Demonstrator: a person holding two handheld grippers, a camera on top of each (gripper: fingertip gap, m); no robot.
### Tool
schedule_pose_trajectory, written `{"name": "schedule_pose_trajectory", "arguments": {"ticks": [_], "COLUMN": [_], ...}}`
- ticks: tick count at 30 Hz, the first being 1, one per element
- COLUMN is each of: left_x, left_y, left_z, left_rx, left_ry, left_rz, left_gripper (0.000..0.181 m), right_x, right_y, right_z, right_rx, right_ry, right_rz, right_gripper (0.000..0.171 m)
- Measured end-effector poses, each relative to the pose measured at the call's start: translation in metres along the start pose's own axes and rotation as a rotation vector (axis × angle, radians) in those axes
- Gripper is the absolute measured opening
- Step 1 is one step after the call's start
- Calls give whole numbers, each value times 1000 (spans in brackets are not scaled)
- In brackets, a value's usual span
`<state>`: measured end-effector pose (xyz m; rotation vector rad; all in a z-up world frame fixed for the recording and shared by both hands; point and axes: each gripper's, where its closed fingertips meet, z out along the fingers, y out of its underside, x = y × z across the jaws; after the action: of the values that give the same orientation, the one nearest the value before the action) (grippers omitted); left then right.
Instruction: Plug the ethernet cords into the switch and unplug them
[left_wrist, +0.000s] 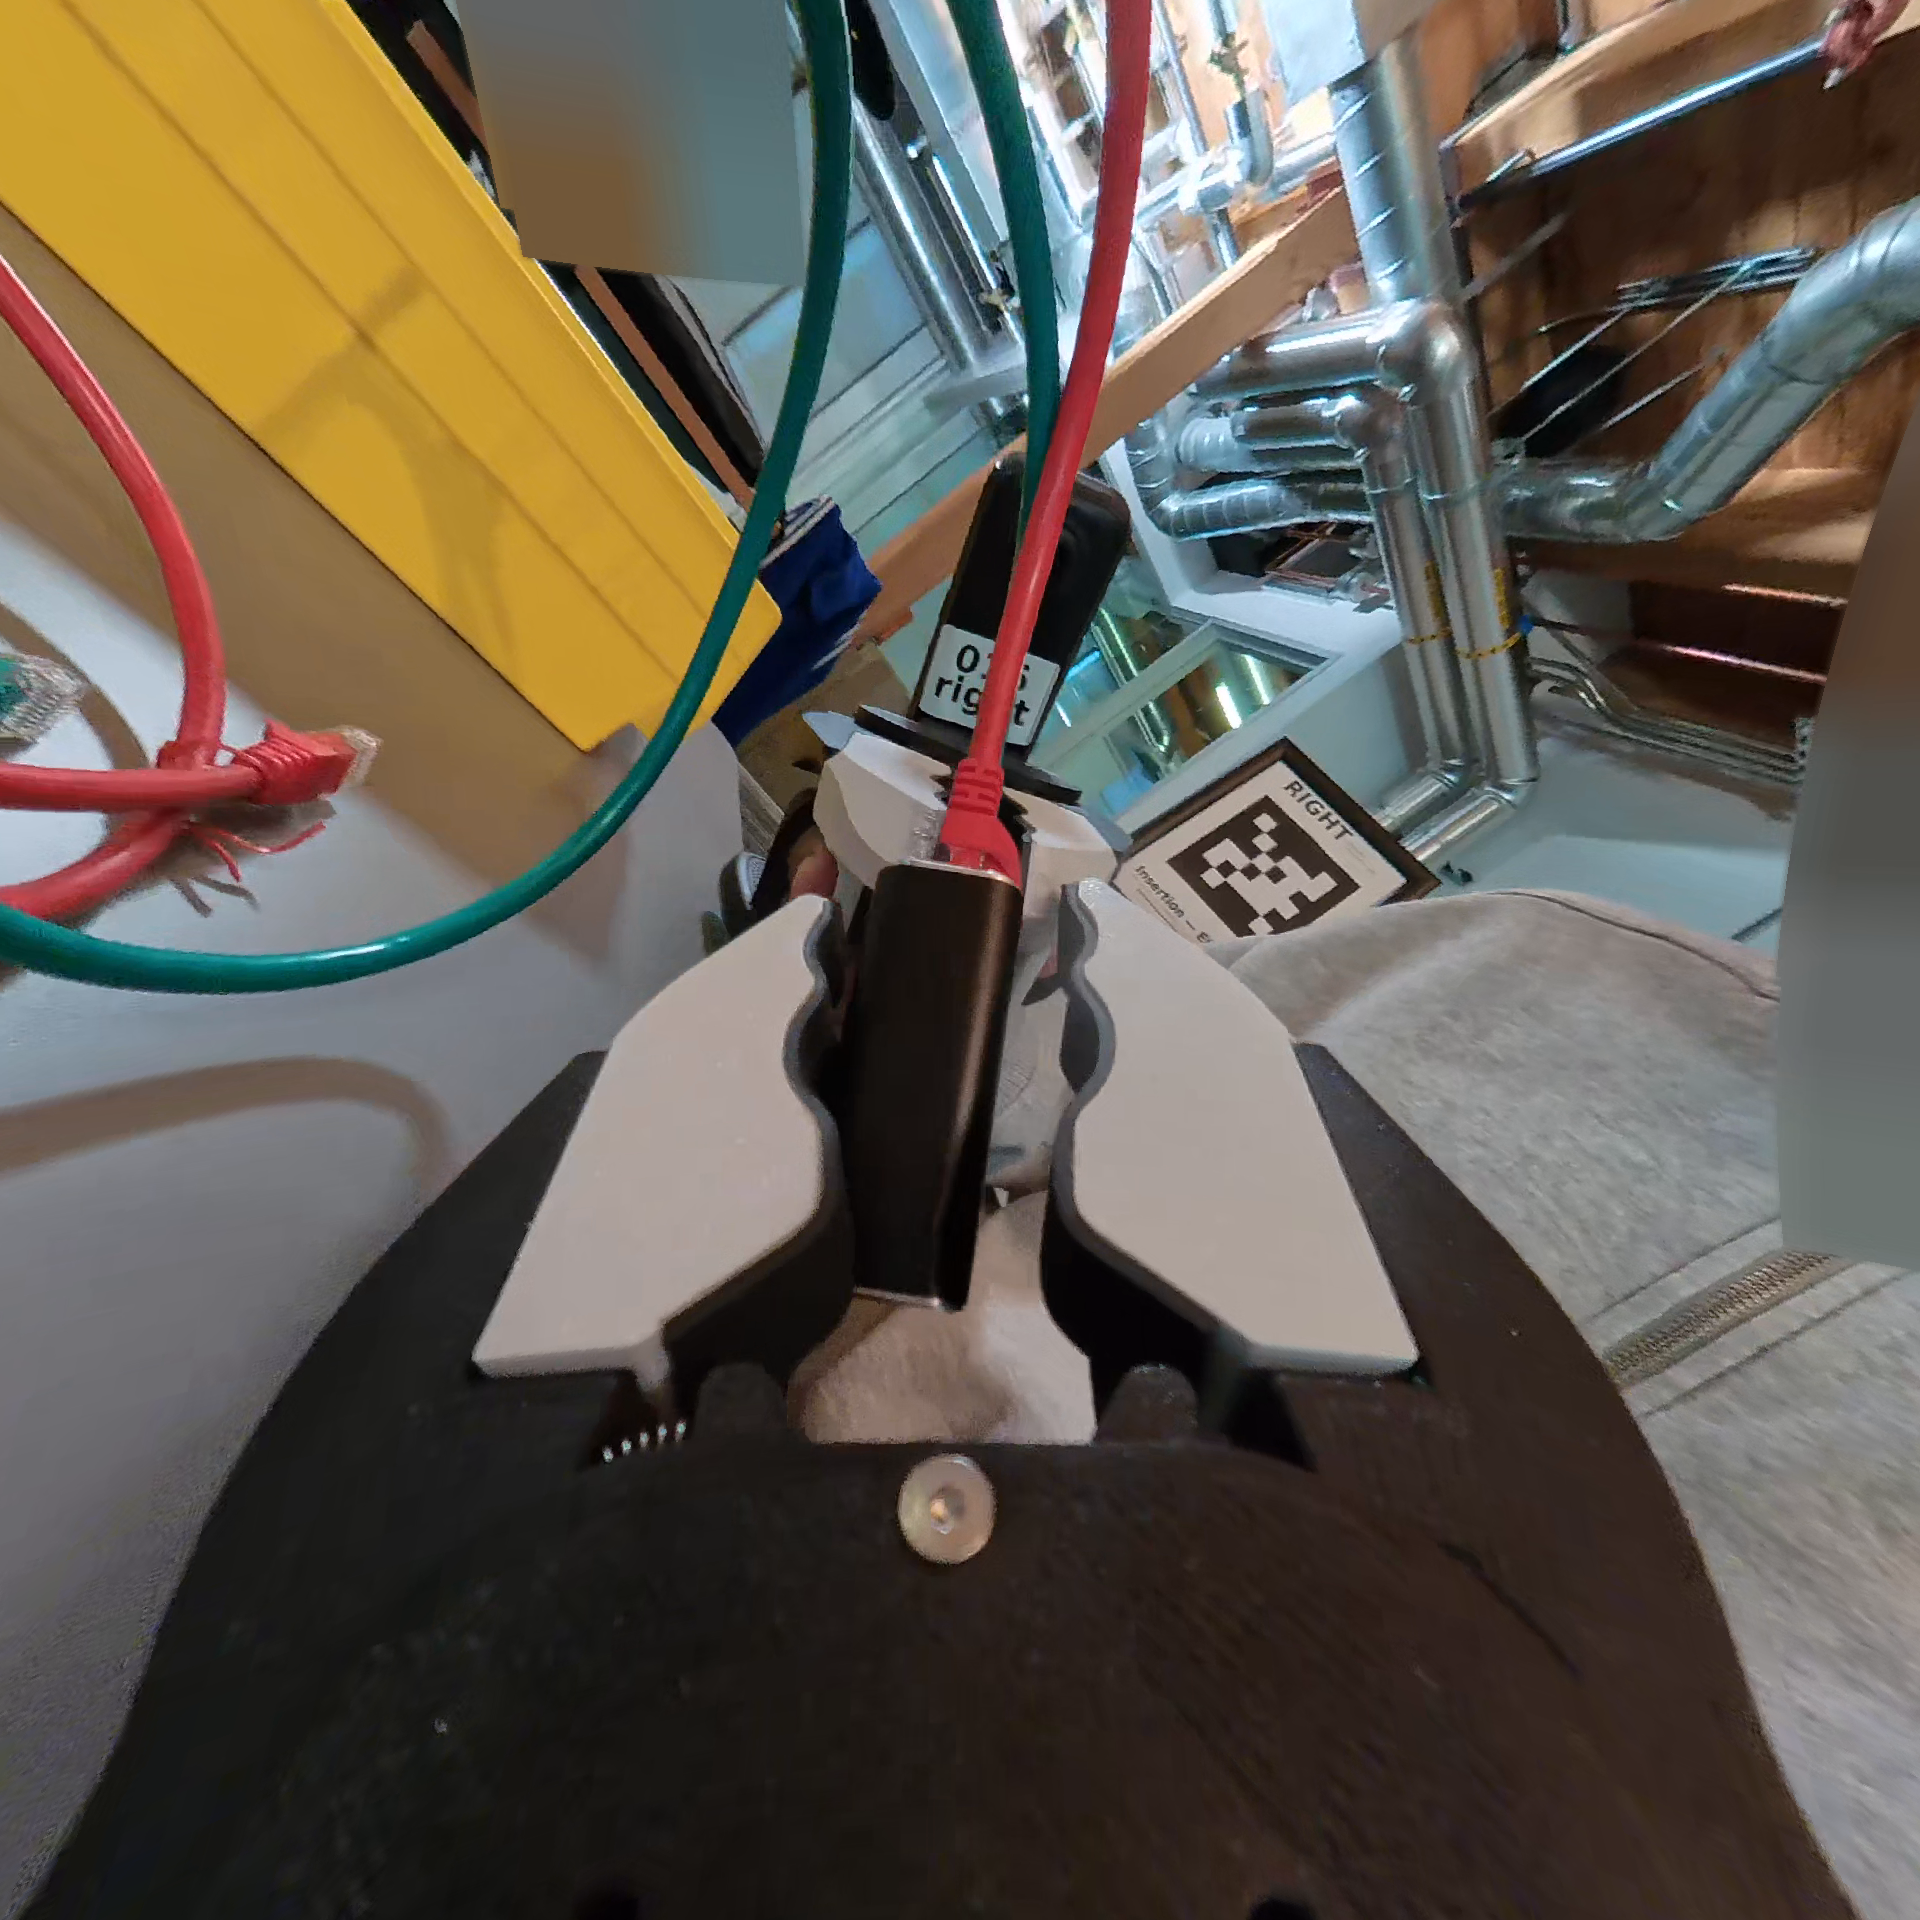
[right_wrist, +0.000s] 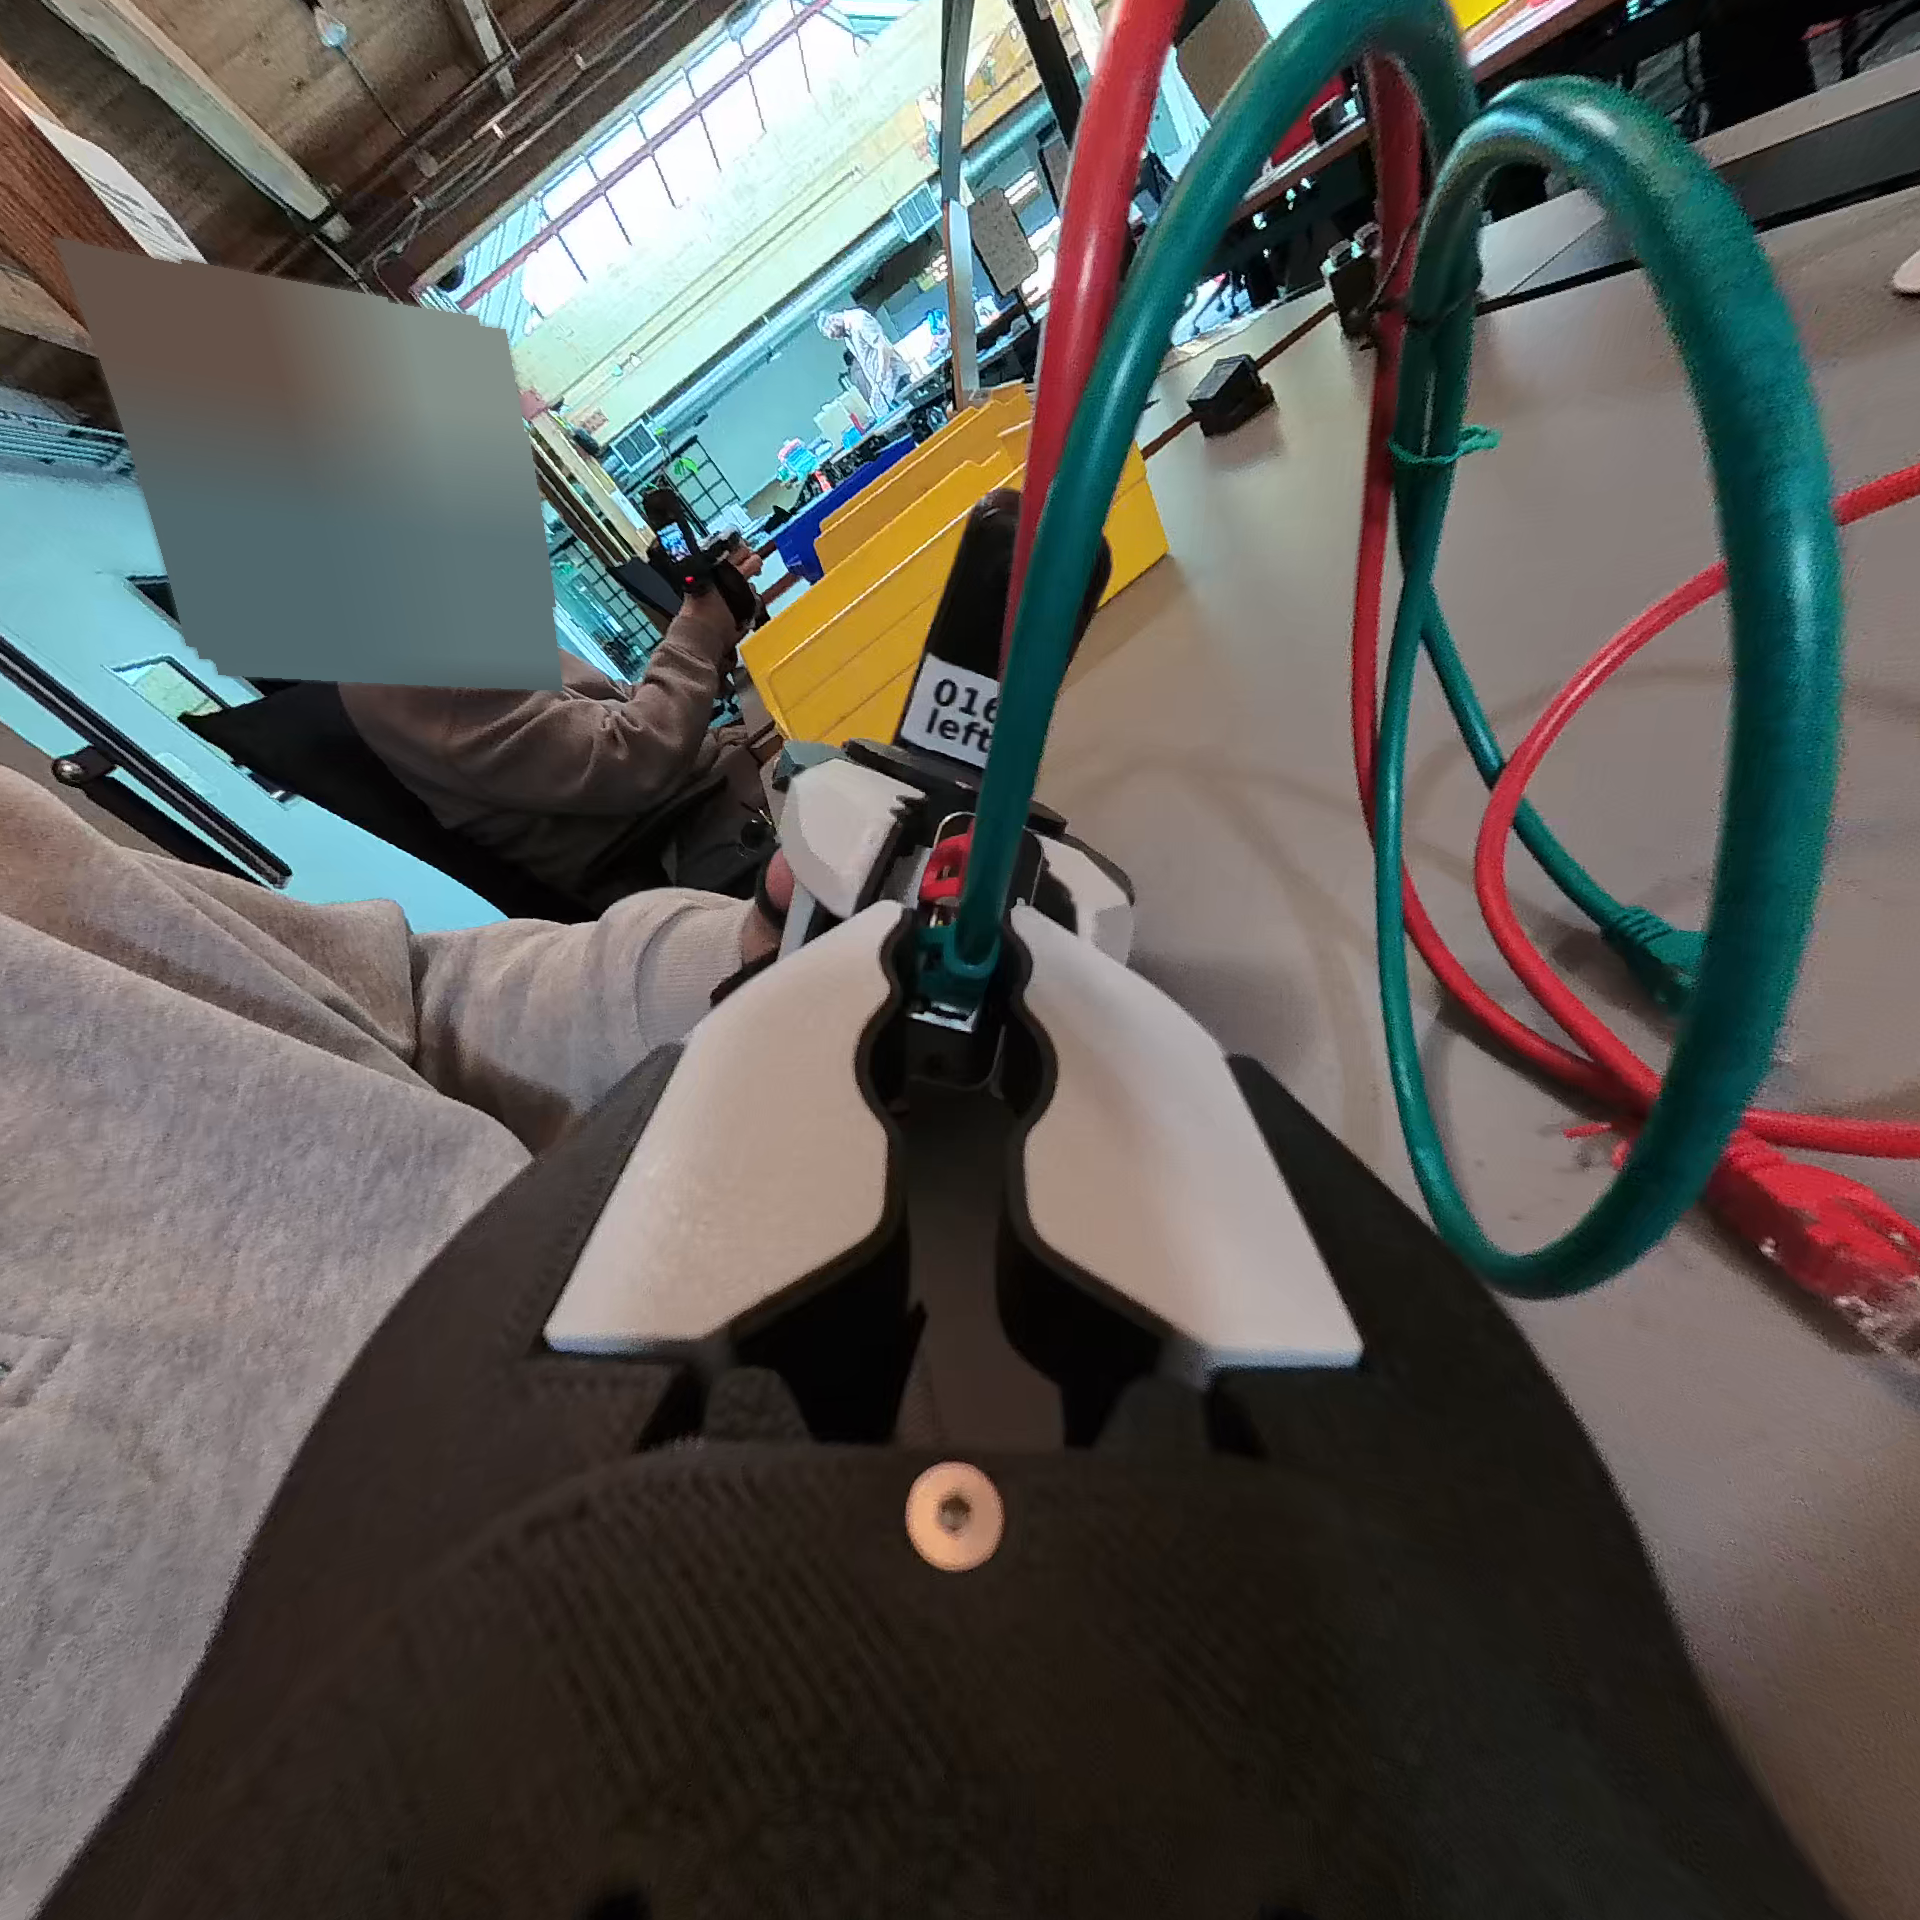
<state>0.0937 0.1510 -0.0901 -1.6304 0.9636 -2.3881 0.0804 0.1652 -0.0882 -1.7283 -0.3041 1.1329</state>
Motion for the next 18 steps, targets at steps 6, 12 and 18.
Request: {"name": "schedule_pose_trajectory", "arguments": {"ticks": [6,12,18], "left_x": [2,9,-2], "left_y": [13,24,16], "left_z": [0,3,2], "left_rx": [-105,-172,-109], "left_ry": [-12,33,-62], "left_rz": [64,86,155], "left_gripper": [28,25,26], "right_x": [-3,-10,7], "right_y": [-6,-7,-26], "right_z": [-5,-6,-14], "right_rx": [39,42,183], "right_ry": [-57,-107,1], "right_rz": [63,67,38], "right_gripper": [13,14,38]}}
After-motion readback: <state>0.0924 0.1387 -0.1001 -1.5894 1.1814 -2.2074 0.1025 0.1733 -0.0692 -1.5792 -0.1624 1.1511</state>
